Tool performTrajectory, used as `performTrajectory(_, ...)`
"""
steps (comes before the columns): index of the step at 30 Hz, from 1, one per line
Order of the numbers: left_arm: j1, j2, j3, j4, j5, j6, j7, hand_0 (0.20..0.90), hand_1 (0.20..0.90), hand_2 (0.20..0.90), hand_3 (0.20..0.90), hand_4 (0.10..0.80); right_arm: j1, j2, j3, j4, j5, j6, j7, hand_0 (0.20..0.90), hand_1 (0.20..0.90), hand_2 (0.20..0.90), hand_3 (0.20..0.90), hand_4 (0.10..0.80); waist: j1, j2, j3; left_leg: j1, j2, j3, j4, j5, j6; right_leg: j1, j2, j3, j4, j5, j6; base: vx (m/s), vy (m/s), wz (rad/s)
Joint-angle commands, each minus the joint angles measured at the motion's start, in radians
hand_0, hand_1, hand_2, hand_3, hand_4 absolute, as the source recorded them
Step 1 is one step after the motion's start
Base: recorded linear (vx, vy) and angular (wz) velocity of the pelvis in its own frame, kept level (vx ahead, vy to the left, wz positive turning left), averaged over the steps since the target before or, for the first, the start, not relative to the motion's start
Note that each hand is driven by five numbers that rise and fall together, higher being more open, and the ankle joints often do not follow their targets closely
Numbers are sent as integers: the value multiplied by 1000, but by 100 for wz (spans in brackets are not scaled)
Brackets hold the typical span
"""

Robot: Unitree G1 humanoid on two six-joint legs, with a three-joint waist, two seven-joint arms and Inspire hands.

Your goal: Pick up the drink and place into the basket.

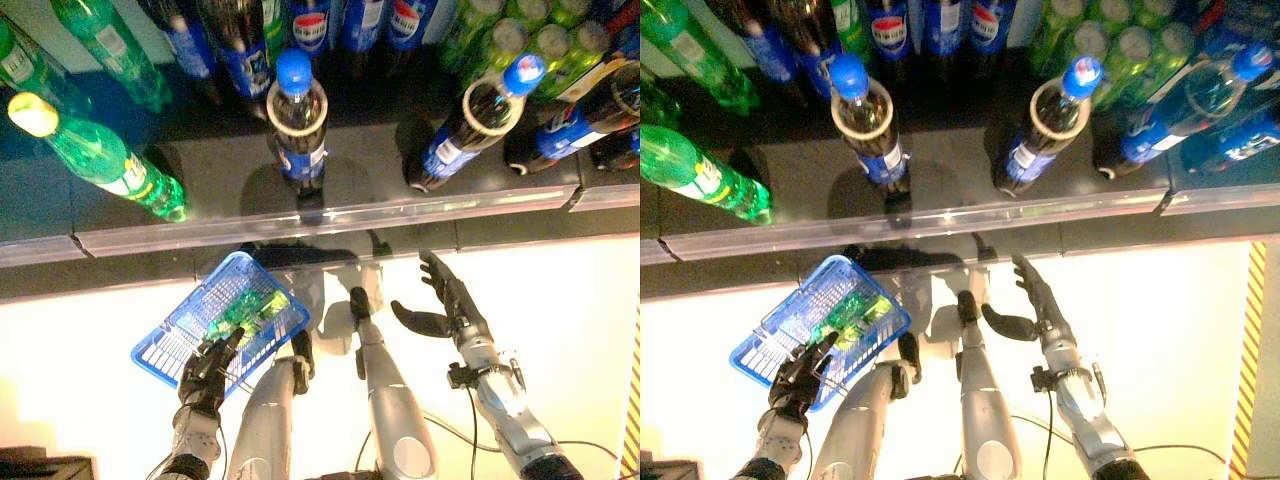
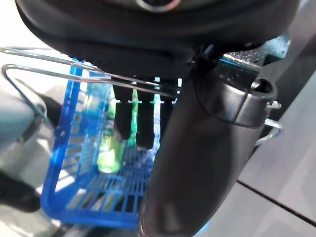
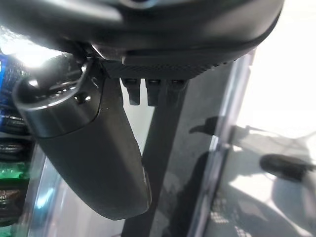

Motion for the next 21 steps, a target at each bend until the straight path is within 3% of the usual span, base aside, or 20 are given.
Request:
performTrajectory(1,31,9,33,-105,-30,-68,-36,300,300,300,200,100,2,-78,-71,-181,-27,-132,-74,900,900,900,900,800,11,37,-27,-53,-52,-159,4,23,-12,13,89,-89,118,-160,-52,0,0,0)
performTrajectory(12,53,-6,55,-132,-56,-67,-91,300,300,300,200,100,31,-103,-128,-291,-62,-204,-127,900,900,900,900,800,-1,46,-14,-81,-56,-152,20,28,-13,-19,100,-87,132,-158,-56,-27,14,-4)
performTrajectory(17,71,-23,57,-151,-57,-80,-116,300,300,300,200,100,77,-63,-165,-280,1,-314,-173,900,900,900,900,800,-16,50,-9,-55,-58,-133,14,20,-12,8,90,-84,115,-154,-49,-12,56,-2)
performTrajectory(21,88,-31,64,-145,-60,-80,-129,300,300,300,200,100,102,-50,-197,-322,-53,-394,-229,900,900,900,900,800,-30,54,-8,-38,-61,-117,27,12,-9,30,86,-75,109,-153,-44,21,72,-6)
